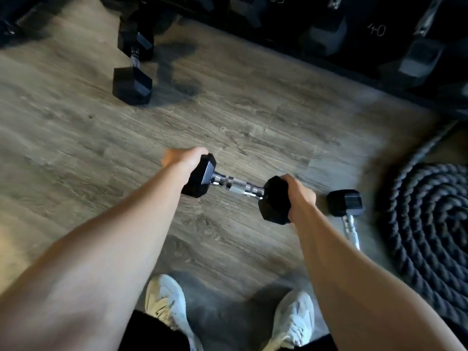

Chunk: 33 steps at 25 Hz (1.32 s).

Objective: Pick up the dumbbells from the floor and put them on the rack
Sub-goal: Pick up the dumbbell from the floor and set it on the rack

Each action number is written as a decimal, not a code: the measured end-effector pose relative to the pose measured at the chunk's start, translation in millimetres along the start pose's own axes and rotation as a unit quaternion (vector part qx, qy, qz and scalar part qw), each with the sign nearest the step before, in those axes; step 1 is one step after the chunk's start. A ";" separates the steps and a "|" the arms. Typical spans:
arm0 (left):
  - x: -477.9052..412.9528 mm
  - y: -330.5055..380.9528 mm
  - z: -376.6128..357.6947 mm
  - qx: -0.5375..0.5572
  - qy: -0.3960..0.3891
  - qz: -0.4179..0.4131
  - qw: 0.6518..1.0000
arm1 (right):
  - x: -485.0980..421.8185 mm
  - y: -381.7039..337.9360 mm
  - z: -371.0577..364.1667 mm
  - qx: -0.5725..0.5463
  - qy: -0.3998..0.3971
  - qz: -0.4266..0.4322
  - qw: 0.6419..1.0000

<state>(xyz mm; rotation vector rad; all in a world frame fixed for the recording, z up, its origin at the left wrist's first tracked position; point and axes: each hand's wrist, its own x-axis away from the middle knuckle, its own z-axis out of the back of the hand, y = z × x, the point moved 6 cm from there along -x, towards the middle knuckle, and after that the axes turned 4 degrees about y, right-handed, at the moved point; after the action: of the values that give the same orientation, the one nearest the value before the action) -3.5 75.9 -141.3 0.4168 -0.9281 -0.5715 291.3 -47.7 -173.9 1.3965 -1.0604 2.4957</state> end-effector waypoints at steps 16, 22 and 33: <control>444.0 604.1 237.8 0.008 -0.077 -0.248 0.966 | 454.6 -490.9 261.1 -0.255 0.071 0.094 0.960; 465.6 738.0 144.3 -0.020 -0.125 -0.322 0.938 | 401.1 -599.0 288.5 -0.309 0.097 0.094 0.941; 391.7 888.1 -71.6 -0.209 -0.183 -0.371 0.886 | 257.1 -667.0 223.9 -0.438 0.153 -0.065 0.883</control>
<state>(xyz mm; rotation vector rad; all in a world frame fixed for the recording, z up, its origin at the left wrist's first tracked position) 487.5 528.6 566.7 0.2632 -0.9542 -1.5669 564.9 256.7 453.5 0.7292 -1.6300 1.6518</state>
